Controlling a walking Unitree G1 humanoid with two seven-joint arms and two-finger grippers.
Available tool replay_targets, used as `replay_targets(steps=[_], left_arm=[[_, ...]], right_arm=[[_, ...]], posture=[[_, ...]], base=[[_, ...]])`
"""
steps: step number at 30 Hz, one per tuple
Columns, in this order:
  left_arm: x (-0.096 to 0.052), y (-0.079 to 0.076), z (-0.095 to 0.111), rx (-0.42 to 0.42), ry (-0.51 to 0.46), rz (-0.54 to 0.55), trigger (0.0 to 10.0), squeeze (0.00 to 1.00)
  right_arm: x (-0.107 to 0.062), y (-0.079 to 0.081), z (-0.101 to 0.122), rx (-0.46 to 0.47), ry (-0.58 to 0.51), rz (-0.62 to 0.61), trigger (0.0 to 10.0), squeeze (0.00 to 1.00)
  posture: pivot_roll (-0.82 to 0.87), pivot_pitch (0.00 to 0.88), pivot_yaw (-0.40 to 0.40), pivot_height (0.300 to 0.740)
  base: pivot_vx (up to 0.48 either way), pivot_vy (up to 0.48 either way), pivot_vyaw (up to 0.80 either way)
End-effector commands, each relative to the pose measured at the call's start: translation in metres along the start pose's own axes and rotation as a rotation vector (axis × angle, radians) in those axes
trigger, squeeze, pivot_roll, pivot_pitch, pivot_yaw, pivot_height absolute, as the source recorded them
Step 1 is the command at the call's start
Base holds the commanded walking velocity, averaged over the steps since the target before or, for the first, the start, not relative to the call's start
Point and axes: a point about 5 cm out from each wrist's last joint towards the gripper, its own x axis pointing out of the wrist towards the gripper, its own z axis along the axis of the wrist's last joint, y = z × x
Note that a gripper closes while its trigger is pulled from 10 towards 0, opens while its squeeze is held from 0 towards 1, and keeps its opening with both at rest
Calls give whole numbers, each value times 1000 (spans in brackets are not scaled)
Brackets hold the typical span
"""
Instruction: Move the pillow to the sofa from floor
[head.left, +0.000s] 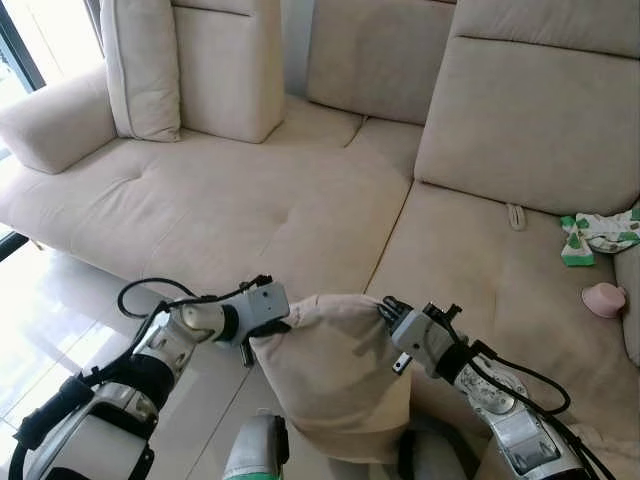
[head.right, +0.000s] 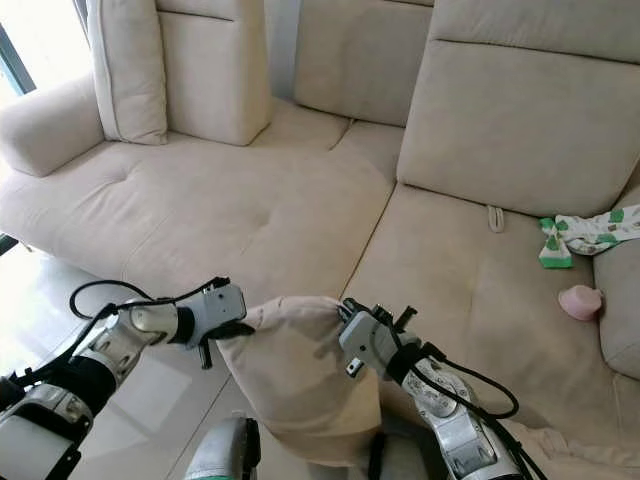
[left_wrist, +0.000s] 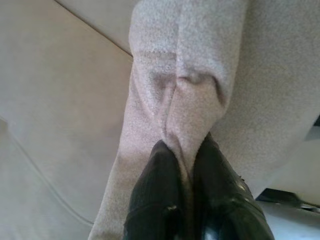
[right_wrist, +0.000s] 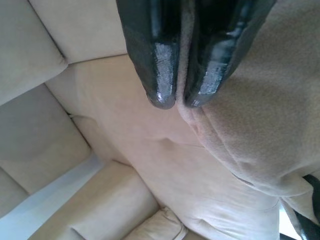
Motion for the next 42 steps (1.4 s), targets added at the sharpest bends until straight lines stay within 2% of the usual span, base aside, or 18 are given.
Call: replay_targets(steps=[1, 7, 10, 13, 19, 25, 35, 42], left_arm=[[-14, 20, 10, 96, 21, 49, 10000, 0], [-25, 32, 21, 152, 15, 67, 10000, 0], [-36, 41, 31, 198, -3, 91, 10000, 0], [-38, 45, 35, 209, -14, 108, 10000, 0], [-35, 45, 46, 174, -88, 145, 10000, 0], [-35, 48, 55, 179, -137, 187, 10000, 0], [-47, 65, 70, 201, -192, 281, 10000, 0], [-50, 72, 78, 190, -241, 329, 10000, 0]], right_arm=[[3, -13, 19, -22, -111, -66, 10000, 0], [5, -14, 24, -20, -131, -75, 10000, 0], [7, -15, 30, -15, -155, -84, 10000, 0], [8, -15, 33, -15, -165, -88, 10000, 0], [8, -19, 36, -15, -175, -98, 10000, 0], [8, -22, 38, -18, -182, -104, 10000, 0], [12, -30, 50, -14, -224, -129, 10000, 0], [12, -33, 54, -7, -236, -144, 10000, 0]], posture=[[24, 0, 48, 620], [28, 0, 48, 635], [31, 0, 49, 650], [29, 0, 49, 660], [26, 0, 43, 685], [24, 0, 39, 705], [20, 0, 41, 740], [17, 0, 40, 740]], base=[[0, 0, 0], [0, 0, 0], [0, 0, 0], [0, 0, 0], [0, 0, 0], [0, 0, 0], [0, 0, 0], [0, 0, 0]])
